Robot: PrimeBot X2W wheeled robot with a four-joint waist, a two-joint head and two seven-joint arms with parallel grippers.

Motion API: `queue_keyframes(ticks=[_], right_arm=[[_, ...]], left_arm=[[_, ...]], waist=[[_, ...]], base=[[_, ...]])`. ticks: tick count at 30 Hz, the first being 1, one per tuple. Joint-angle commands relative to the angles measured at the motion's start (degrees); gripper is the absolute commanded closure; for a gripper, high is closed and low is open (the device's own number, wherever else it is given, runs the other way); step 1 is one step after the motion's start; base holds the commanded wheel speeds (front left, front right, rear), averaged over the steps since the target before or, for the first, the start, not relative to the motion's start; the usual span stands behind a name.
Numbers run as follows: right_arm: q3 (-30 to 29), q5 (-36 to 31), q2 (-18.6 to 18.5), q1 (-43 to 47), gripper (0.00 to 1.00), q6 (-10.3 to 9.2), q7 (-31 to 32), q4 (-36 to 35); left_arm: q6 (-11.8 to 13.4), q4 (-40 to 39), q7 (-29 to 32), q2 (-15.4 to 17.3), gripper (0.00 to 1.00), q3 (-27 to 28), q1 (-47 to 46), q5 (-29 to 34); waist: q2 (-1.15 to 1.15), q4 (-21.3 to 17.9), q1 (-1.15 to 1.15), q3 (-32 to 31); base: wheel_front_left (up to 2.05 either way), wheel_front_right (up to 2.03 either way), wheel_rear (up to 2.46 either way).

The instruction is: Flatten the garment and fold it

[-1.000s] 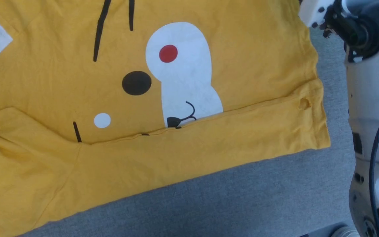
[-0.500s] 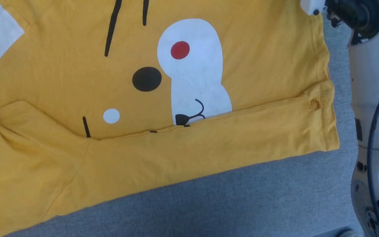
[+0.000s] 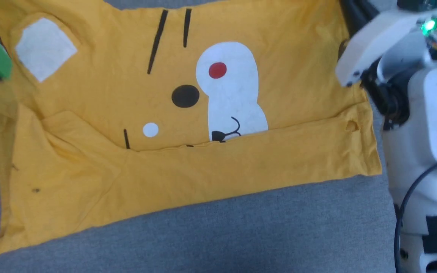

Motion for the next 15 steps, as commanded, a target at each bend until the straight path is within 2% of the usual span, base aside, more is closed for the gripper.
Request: queue_keyframes(ticks=[1,9,15], right_arm=[[0.4,0.7,-0.6,2.4,1.0,-0.09,-1.7,-0.7],[0.6,3.4,-4.2,12.7,1.0,-0.09,-6.3,-3.4],[-0.1,3.5,-6.5,18.2,1.0,-0.09,-4.8,-2.9]], left_arm=[[0.1,-1.8,-1.8,0.4,1.0,0.8,4.2,-1.5],[1.8,-10.8,-7.7,0.4,1.0,2.9,24.4,-7.2],[1.7,-13.3,-10.0,-0.5,1.0,3.3,35.3,-11.4]], waist=[[0.0,2.8,0.0,-5.8],[0.0,5.8,0.0,-13.2],[0.0,7.2,0.0,-15.9]], base=[[0.0,0.0,0.0],[0.0,0.0,0.0],[0.0,0.0,0.0]])
